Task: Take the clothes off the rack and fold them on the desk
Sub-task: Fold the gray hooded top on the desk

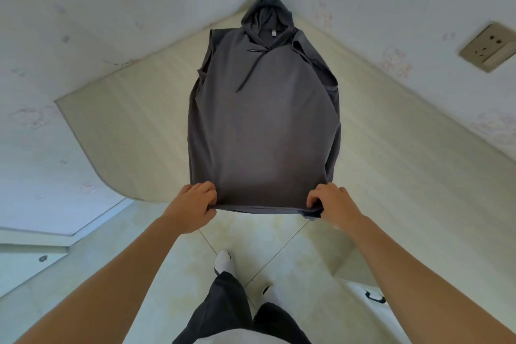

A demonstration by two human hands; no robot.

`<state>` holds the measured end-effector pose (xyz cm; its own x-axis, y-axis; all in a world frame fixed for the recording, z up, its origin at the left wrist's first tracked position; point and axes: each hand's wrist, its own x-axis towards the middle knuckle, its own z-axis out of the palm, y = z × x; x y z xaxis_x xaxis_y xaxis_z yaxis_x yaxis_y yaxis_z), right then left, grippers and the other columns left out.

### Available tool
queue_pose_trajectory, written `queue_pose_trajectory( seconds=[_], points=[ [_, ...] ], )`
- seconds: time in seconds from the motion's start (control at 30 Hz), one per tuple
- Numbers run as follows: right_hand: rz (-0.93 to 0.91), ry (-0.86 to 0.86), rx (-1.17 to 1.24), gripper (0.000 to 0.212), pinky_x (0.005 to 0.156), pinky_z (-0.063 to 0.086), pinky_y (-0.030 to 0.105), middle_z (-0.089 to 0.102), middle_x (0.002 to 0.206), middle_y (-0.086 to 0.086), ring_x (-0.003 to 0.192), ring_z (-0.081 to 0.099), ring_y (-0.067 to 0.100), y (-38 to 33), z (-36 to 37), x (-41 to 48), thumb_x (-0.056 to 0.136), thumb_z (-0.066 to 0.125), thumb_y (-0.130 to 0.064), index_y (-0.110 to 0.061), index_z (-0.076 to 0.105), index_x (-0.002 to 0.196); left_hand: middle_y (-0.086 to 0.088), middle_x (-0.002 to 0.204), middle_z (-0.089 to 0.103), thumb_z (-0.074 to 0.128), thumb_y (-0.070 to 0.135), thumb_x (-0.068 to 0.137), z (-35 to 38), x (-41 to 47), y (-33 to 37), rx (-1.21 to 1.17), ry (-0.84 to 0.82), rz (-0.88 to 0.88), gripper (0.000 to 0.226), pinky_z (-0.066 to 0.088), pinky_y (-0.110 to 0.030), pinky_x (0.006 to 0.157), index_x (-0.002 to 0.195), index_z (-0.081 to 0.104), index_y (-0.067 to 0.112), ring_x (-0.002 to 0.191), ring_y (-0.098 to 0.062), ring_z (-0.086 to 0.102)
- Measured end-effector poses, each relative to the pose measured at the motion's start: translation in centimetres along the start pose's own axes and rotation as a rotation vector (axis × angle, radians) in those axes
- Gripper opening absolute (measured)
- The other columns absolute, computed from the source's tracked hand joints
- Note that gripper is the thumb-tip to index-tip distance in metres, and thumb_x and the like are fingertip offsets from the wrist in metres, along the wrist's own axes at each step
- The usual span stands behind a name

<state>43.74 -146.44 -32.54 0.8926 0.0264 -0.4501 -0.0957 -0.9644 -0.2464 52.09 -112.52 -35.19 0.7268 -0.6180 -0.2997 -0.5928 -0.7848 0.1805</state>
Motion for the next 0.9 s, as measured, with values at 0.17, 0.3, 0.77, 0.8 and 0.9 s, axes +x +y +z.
queue_pose_trajectory(
  seconds=[0.17, 0.3, 0.77, 0.8, 0.9],
  points=[
    [0.119, -0.184, 0.317, 0.028, 0.091, 0.046, 0.035, 0.061, 0.101, -0.014, 0.097, 0.056, 0.012, 0.0, -1.0, 0.7, 0.081, 0.066, -0.046, -0.031, 0.065, 0.104, 0.005, 0.091, 0.057, 0.038, 0.061, 0.093, -3.3, 1.1, 1.0, -0.042, -0.204, -0.065, 0.043, 0.047, -0.031, 0.09, 0.082, 0.057, 0.024, 0.089, -0.017, 0.059],
    [0.124, 0.092, 0.389, 0.019, 0.087, 0.048, 0.034, 0.063, 0.105, 0.003, 0.099, 0.061, 0.024, 0.6, -2.6, 3.0, 0.095, 0.055, -0.028, -0.016, 0.066, 0.104, -0.004, 0.122, 0.055, 0.039, 0.025, 0.102, -4.8, 3.4, 0.6, -0.149, -0.115, -0.211, 0.022, 0.043, -0.03, 0.1, 0.115, 0.054, 0.013, 0.112, -0.025, 0.056],
    [0.151, -0.097, 0.103, 0.058, 0.117, 0.01, 0.054, -0.015, 0.161, -0.003, 0.147, -0.014, 0.033, -0.7, -5.3, 16.7, 0.1, 0.032, -0.052, -0.048, 0.002, 0.15, 0.002, 0.157, -0.029, 0.042, 0.075, 0.082, -4.6, 16.8, -5.0, -0.095, -0.21, -0.167, 0.087, -0.003, -0.062, 0.114, 0.146, -0.013, 0.052, 0.143, -0.039, -0.023],
    [0.191, -0.134, 0.075, 0.058, 0.116, 0.007, 0.057, -0.02, 0.16, -0.005, 0.146, -0.017, 0.033, -0.2, -5.2, 17.6, 0.099, 0.029, -0.055, -0.051, -0.002, 0.148, 0.001, 0.155, -0.033, 0.039, 0.081, 0.078, -4.4, 17.7, -5.7, -0.064, -0.221, -0.173, 0.091, -0.006, -0.065, 0.113, 0.143, -0.018, 0.053, 0.141, -0.041, -0.026],
    [0.245, -0.149, -0.009, 0.061, 0.113, 0.005, 0.064, -0.028, 0.157, -0.008, 0.145, -0.02, 0.033, 1.2, -5.2, 19.2, 0.098, 0.029, -0.057, -0.056, -0.013, 0.143, 0.0, 0.151, -0.041, 0.028, 0.092, 0.064, -4.2, 19.6, -7.3, -0.017, -0.197, -0.173, 0.098, -0.01, -0.068, 0.107, 0.136, -0.028, 0.056, 0.137, -0.045, -0.031]
  ],
)
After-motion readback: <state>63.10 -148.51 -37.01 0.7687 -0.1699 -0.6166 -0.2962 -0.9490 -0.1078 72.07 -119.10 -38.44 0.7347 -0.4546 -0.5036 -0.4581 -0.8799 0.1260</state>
